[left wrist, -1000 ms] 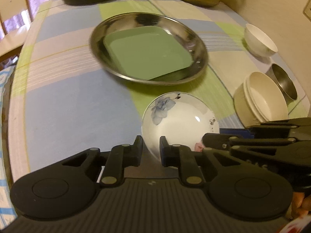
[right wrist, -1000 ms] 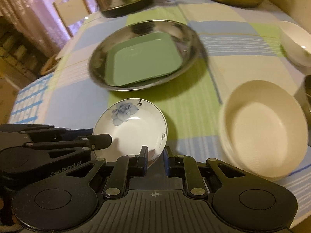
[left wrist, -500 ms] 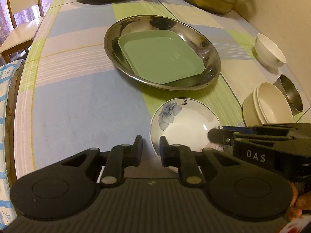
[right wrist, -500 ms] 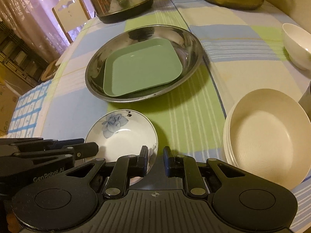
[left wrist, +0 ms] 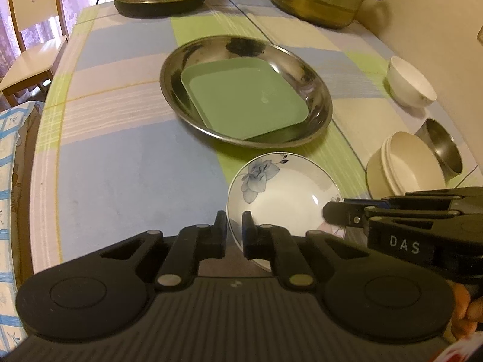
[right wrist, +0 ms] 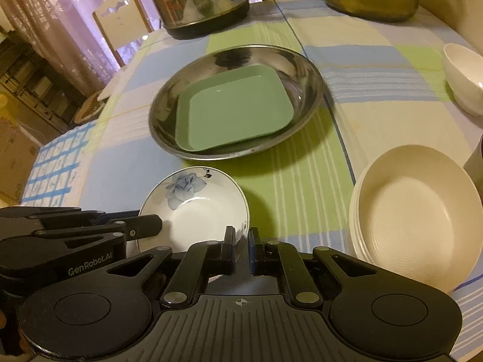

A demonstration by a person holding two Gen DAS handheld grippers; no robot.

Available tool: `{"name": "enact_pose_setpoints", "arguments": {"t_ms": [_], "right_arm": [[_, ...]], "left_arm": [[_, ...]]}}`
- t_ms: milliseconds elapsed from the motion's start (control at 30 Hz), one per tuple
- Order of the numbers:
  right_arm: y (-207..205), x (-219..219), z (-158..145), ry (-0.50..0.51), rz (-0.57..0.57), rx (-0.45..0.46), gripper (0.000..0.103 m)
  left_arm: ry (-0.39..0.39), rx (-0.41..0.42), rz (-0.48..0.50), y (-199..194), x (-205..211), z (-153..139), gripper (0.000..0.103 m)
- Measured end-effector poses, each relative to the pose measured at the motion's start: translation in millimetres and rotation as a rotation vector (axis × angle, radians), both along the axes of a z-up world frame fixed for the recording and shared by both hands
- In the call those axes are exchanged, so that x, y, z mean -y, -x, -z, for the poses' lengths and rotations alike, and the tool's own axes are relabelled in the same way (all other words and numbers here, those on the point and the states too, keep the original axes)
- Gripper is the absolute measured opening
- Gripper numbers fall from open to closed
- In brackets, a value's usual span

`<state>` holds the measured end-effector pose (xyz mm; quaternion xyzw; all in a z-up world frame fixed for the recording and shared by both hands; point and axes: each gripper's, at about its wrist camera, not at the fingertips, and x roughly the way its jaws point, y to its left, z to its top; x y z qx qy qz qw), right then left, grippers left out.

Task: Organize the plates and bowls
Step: 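Carry the floral dish over and lower it onto the green plate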

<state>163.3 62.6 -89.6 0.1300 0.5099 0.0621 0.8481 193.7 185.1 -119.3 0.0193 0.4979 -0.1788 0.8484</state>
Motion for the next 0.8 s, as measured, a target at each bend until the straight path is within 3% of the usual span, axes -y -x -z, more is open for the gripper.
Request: {"name": "enact_pose_setpoints", "arguments": {"t_ms": [433,800], "right_arm": [[-18,7,-26,-0.024,-0.001,0.044,0.008],[-59,16,-31,-0.005,0.03,0.082,0.008]], "left_arm": [[0.025,0.076,-0.017,-14,2,-30,0.009],[0.033,0.103,-0.025,-56,13,-30,0.009]]}}
